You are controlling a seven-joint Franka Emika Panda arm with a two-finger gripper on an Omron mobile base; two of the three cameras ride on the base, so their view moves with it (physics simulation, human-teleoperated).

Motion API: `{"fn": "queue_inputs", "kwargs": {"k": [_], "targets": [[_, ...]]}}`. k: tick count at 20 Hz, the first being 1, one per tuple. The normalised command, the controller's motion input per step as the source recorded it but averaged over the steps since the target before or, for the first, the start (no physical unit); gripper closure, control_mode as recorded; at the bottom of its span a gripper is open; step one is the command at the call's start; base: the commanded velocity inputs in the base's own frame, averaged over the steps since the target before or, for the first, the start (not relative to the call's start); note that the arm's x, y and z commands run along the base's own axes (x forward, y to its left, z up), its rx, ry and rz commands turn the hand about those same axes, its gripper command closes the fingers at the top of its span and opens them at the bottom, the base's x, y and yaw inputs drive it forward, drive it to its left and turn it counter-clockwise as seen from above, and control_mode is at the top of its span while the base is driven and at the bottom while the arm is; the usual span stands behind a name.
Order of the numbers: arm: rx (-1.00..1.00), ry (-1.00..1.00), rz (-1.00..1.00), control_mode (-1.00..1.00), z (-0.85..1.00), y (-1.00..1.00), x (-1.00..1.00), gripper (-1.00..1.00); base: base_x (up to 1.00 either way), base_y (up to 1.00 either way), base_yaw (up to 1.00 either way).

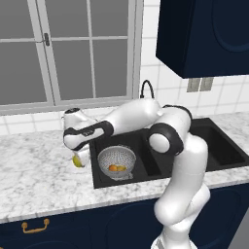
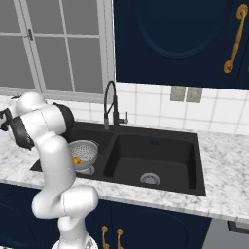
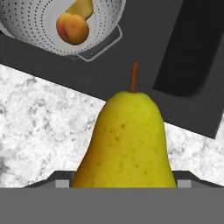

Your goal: Put the colander in the sink, put the pear, kiwi, peach in the colander, and turn on the sink faucet and pour water over the colander.

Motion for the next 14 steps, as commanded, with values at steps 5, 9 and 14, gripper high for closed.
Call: {"fn": "queue_inputs", "kwargs": {"k": [5,9,14], "targets": [[0.00,0.09,-0.14,-1.00,-0.16,-1.00,0.51,1.00,0.00,0.00,0.00],[0.00,0.13,-0.13,-1.00,-0.37,-1.00,0.50,1.00,0.00,0.00,0.00],[-0.01,0.11,-0.11,-1.00,-0.47,-0.92,0.62,1.00,0.00,0.00,0.00]]}}
